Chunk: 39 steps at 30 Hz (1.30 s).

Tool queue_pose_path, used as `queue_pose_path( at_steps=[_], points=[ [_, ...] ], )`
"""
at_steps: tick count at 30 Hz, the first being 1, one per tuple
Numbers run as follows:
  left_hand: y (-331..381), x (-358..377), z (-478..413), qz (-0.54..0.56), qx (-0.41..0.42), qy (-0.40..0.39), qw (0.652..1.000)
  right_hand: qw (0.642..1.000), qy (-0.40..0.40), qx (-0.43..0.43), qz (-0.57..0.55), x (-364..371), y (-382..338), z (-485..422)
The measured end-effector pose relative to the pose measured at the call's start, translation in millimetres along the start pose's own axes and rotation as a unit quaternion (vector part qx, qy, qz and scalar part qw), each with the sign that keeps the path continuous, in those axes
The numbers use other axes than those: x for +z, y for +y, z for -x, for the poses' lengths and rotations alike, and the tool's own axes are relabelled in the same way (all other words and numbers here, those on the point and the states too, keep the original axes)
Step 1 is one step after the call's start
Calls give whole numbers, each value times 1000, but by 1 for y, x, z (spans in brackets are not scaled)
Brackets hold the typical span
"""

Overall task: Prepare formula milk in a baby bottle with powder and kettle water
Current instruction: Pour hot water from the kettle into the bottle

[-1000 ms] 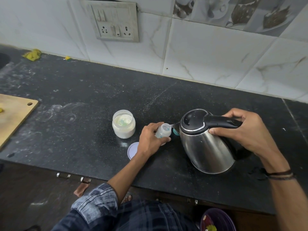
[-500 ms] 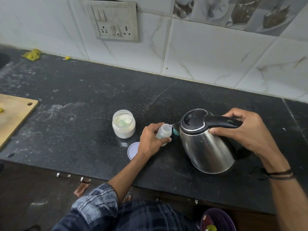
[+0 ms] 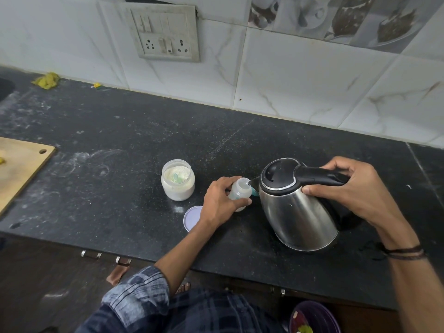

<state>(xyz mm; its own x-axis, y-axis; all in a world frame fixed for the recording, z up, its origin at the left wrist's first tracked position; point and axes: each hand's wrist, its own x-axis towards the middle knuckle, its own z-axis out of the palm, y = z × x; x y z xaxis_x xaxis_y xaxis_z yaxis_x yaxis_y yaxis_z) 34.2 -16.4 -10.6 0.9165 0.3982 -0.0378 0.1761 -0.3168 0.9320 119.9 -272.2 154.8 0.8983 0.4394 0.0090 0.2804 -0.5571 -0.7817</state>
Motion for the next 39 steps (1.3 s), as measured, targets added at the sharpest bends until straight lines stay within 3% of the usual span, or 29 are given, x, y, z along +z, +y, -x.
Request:
queue_pose_path(
  at_steps=[22,39],
  points=[
    [10,8,6,8,-2,-12,1000,996,53,-15,-64,-13,26,23],
    [3,8,15,-4,-21,-16,1000,923,333,29,-189,22,77,76]
  ],
)
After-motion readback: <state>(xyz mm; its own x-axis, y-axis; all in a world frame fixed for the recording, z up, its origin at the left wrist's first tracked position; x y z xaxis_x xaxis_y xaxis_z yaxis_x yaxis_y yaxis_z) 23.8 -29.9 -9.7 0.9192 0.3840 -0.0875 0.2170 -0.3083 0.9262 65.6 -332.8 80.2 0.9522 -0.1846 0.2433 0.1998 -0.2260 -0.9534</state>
